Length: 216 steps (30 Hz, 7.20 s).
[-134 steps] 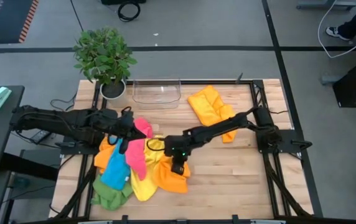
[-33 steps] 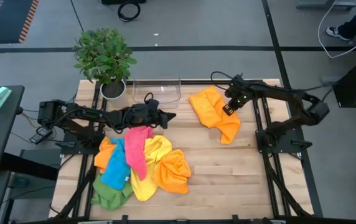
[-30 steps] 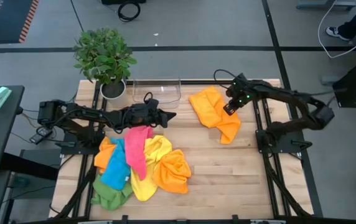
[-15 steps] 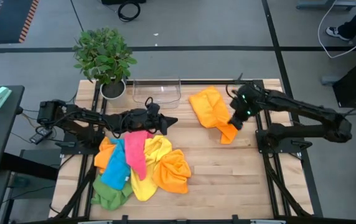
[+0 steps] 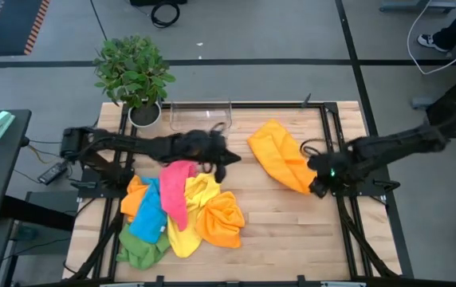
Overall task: Fold microfiber towels
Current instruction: Fold the top right orange microfiber cloth
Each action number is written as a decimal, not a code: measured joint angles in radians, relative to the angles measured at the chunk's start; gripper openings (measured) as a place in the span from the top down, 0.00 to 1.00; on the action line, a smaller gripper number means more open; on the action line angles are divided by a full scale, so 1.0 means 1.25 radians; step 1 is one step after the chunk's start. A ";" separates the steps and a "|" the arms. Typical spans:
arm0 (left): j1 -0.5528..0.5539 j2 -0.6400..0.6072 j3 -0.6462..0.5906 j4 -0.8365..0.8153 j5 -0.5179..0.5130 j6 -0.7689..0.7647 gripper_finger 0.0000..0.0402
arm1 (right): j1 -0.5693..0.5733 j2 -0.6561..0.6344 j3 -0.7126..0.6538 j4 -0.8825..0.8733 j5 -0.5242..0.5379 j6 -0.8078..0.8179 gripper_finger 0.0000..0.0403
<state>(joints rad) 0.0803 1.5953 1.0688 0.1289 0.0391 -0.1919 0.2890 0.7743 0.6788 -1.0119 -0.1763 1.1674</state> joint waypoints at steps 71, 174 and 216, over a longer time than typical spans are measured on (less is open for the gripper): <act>0.123 0.646 0.999 -1.084 0.265 0.473 0.99 | 0.340 0.109 -0.186 0.279 0.170 0.445 0.99; 0.223 -0.039 0.151 -0.210 0.382 0.007 0.98 | 0.397 -0.070 0.147 -0.082 0.665 -0.130 0.99; -0.053 0.036 -0.182 -0.070 0.067 -0.196 0.98 | 0.348 0.118 -0.207 0.384 0.161 0.022 0.99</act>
<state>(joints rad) 0.0142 1.6398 0.8417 0.0418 0.1234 -0.4374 0.7238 0.9218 0.4202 -0.5324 0.0248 1.1952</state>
